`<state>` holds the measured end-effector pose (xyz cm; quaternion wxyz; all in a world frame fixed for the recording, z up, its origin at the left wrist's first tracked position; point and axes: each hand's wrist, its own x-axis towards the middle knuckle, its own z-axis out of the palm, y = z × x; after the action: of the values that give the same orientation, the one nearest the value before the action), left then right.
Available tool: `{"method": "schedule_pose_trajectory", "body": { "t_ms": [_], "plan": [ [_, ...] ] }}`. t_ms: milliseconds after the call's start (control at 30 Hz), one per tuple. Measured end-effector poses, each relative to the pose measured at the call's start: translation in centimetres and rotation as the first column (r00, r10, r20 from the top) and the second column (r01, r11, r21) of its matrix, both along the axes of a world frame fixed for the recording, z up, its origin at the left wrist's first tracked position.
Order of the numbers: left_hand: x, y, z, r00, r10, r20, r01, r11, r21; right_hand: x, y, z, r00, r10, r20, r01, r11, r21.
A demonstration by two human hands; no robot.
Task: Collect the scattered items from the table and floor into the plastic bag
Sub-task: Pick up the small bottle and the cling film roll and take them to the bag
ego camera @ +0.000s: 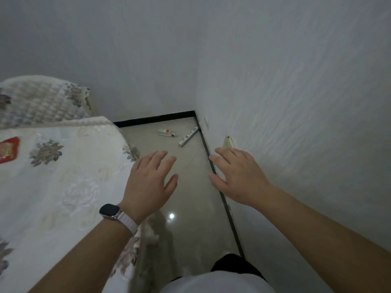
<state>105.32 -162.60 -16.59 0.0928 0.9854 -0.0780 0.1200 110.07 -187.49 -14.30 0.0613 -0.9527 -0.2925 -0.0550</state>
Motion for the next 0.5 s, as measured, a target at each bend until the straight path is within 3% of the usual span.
{"method": "schedule_pose_trajectory", "body": {
  "t_ms": [367,500],
  "plan": [
    [19.7,3.4,-1.6,0.983,0.153,-0.104,-0.144,0.986,0.084,24.7,7.1,-3.9,0.990,0.126,-0.066,-0.119,0.988,0.101],
    [26.9,4.3,-0.4,0.979,0.190,-0.070,-0.182,0.978,0.100,32.7,9.8,-3.6,0.984,0.169,-0.052,-0.159,0.974,0.162]
  ]
}}
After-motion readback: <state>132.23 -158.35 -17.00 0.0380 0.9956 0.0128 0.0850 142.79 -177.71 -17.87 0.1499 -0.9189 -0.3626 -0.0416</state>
